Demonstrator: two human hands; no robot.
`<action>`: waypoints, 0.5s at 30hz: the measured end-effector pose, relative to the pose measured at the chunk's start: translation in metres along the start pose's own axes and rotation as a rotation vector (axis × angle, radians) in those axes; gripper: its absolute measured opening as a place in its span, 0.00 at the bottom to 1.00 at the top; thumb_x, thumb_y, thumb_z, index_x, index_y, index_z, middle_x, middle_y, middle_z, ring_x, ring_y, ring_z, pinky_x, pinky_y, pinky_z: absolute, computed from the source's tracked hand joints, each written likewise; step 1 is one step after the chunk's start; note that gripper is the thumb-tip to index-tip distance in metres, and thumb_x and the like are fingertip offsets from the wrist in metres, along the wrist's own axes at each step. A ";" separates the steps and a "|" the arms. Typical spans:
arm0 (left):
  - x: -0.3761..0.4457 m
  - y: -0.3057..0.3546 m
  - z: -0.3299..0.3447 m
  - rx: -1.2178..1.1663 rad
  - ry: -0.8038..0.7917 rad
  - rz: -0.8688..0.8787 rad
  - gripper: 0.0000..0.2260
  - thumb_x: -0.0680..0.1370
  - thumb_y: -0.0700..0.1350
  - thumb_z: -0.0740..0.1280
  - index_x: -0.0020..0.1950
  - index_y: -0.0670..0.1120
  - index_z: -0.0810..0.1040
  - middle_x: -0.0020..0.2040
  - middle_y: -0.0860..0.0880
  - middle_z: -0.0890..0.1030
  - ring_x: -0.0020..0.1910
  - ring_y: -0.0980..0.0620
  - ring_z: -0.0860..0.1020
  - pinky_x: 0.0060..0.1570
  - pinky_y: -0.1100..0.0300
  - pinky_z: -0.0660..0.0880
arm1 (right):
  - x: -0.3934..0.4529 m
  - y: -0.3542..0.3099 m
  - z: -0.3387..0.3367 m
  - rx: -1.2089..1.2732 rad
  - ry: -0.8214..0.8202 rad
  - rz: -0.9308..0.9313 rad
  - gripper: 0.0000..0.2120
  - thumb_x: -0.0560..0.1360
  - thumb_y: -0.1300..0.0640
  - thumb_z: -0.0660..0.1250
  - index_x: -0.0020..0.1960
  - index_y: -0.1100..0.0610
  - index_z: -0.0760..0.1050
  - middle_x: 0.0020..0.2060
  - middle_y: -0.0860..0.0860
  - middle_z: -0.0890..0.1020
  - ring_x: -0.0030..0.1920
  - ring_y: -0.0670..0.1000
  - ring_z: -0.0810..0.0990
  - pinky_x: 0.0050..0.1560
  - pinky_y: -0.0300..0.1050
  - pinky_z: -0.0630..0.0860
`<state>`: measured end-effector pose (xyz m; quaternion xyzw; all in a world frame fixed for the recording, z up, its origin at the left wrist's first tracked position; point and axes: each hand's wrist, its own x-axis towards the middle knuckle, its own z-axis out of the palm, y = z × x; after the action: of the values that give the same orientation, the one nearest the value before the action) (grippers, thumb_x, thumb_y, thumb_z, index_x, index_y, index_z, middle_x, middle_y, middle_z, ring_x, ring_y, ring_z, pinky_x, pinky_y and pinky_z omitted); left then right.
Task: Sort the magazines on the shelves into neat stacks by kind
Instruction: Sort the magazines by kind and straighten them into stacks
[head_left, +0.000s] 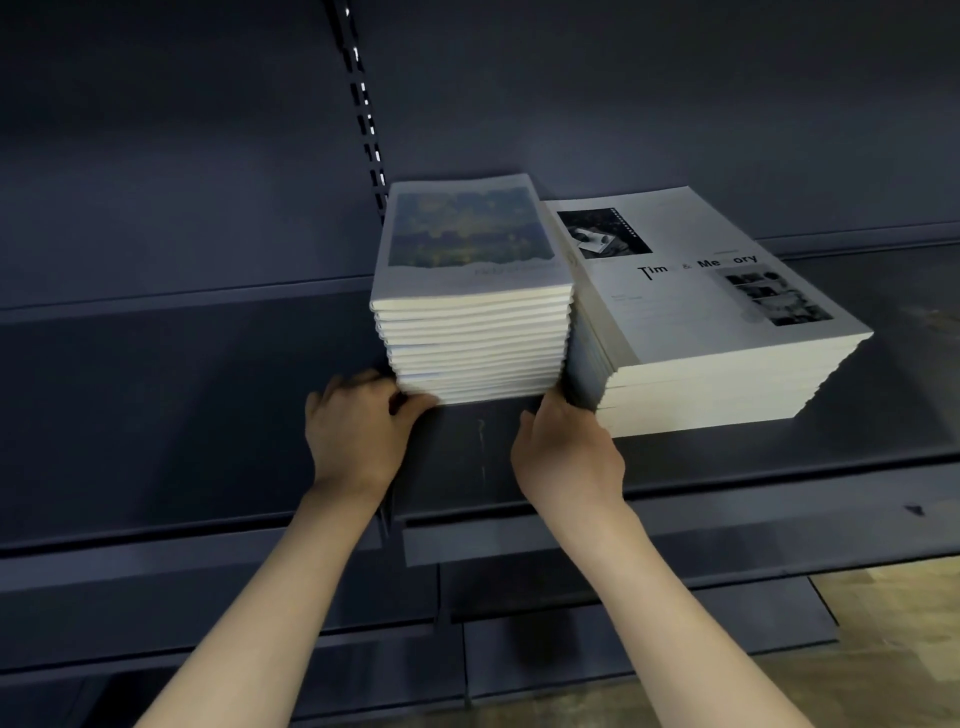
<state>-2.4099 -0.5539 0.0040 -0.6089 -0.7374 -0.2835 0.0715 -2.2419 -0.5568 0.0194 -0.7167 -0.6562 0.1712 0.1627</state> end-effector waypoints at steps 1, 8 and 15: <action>-0.002 0.000 0.001 0.005 0.001 0.003 0.15 0.72 0.57 0.69 0.38 0.46 0.82 0.39 0.48 0.82 0.43 0.43 0.77 0.43 0.56 0.61 | -0.002 0.001 0.000 -0.014 -0.005 -0.004 0.15 0.82 0.55 0.52 0.65 0.59 0.66 0.54 0.55 0.79 0.54 0.56 0.79 0.40 0.43 0.67; 0.004 0.003 -0.010 0.117 -0.048 0.054 0.20 0.71 0.60 0.68 0.42 0.43 0.80 0.44 0.45 0.81 0.48 0.43 0.76 0.47 0.52 0.66 | -0.003 -0.007 -0.005 -0.082 0.034 -0.002 0.16 0.81 0.62 0.53 0.67 0.61 0.65 0.56 0.56 0.79 0.55 0.56 0.79 0.40 0.43 0.67; 0.004 0.005 -0.009 0.158 -0.038 0.136 0.12 0.71 0.47 0.72 0.36 0.38 0.79 0.37 0.41 0.81 0.40 0.40 0.77 0.42 0.55 0.61 | 0.014 -0.016 -0.008 -0.069 0.045 0.033 0.12 0.80 0.65 0.55 0.62 0.62 0.70 0.56 0.57 0.79 0.55 0.55 0.79 0.41 0.42 0.68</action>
<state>-2.4087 -0.5542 0.0147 -0.6554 -0.7155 -0.2075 0.1243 -2.2506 -0.5412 0.0336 -0.7364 -0.6457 0.1349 0.1500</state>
